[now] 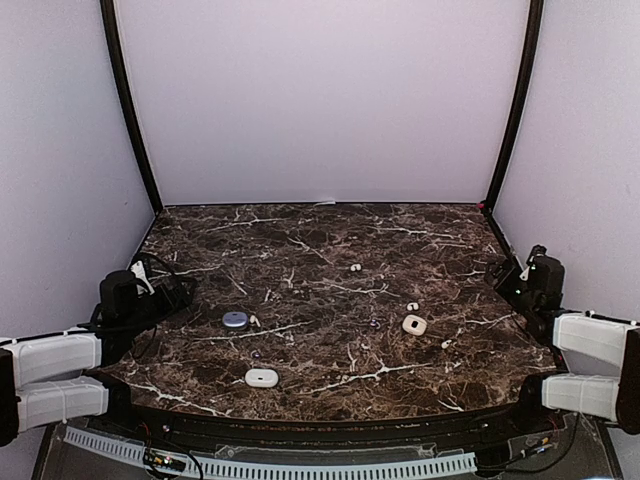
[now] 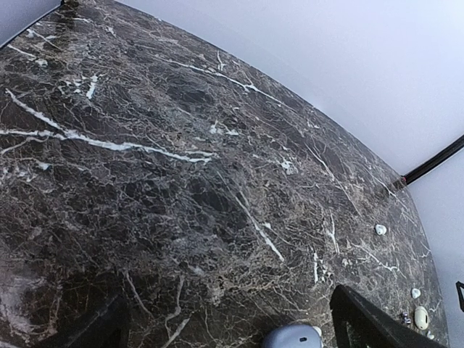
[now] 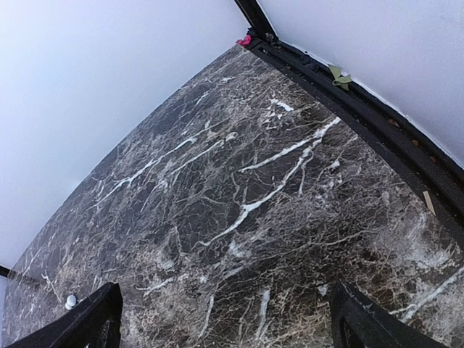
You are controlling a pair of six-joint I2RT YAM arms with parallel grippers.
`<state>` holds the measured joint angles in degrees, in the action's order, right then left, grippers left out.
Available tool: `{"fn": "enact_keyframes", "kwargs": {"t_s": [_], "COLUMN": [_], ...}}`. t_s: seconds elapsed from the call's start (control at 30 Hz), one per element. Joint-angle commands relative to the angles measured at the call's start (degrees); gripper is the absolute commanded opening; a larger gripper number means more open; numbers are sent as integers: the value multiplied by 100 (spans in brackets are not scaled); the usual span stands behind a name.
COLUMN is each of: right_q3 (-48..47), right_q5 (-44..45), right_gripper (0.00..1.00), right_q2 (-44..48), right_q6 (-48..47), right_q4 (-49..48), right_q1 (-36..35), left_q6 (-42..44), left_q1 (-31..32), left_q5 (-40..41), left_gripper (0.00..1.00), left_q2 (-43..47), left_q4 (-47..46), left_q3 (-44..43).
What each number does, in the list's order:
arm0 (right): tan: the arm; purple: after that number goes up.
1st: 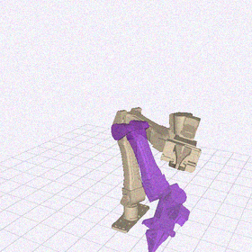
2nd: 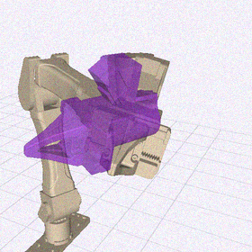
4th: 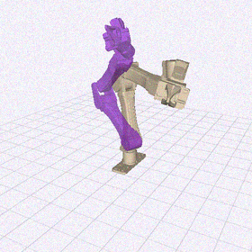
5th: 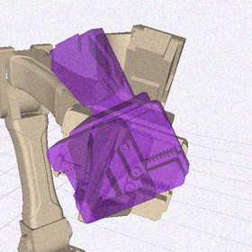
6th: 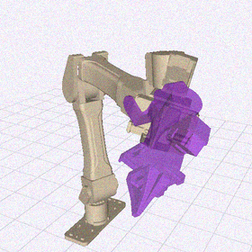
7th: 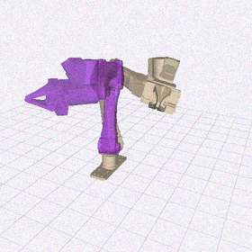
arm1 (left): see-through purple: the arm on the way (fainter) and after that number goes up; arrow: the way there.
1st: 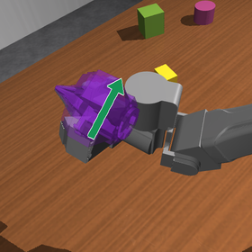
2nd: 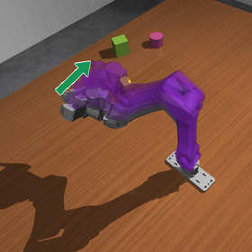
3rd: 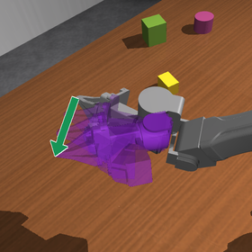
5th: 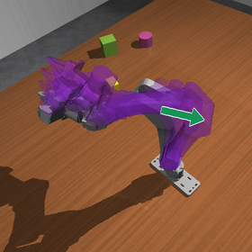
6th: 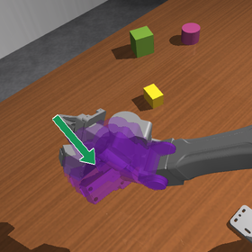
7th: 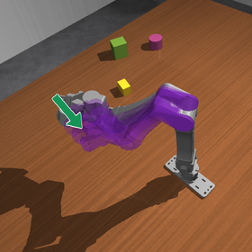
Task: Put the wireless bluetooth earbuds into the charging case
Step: Turn over the charging case at the center of the board.
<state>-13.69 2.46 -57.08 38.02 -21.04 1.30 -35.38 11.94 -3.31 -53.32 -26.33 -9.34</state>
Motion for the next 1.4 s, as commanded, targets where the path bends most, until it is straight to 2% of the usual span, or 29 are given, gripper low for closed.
{"fn": "enact_keyframes", "kwargs": {"t_s": [0.0, 0.2, 0.3, 0.43, 0.57, 0.7, 1.03, 1.23, 1.37], "right_q3": [-110, -303, -464, -408, -331, -281, -498, -490, -501], "right_q5": [309, 200, 392, 267, 25, -244, -671, -936, -980], "right_gripper": [99, 99, 99, 99, 99, 99, 99, 99, 99], "right_q2": [-61, -187, -340, -318, -239, -271, -737, -858, -875], "right_q6": [1, 347, 262, 96, 24, 13, -61, -84, -101], "right_q4": [6, 352, 764, 681, 437, 237, 223, 35, 35], "right_q1": [36, 29, 33, 31, 30, 30, 34, 32, 33], "left_q6": [-8, 440, 327, 155, -505, -775, -310, -198, -153], "left_q1": [-12, -13, -11, -12, 32, 332, 1692, 2473, 2698], "left_q5": [148, -590, -820, -1146, -628, -578, 699, 1408, 1634], "left_gripper": [99, 99, 98, 97, 97, 97, 96, 97, 99], "left_q2": [149, 189, 197, 171, 62, -184, -607, -1384, -1907], "left_q4": [202, 137, 105, 214, 890, 905, 2466, 3352, 3862], "left_q3": [-102, -79, 42, 81, -25, -16, -1088, -1832, -2281]}}
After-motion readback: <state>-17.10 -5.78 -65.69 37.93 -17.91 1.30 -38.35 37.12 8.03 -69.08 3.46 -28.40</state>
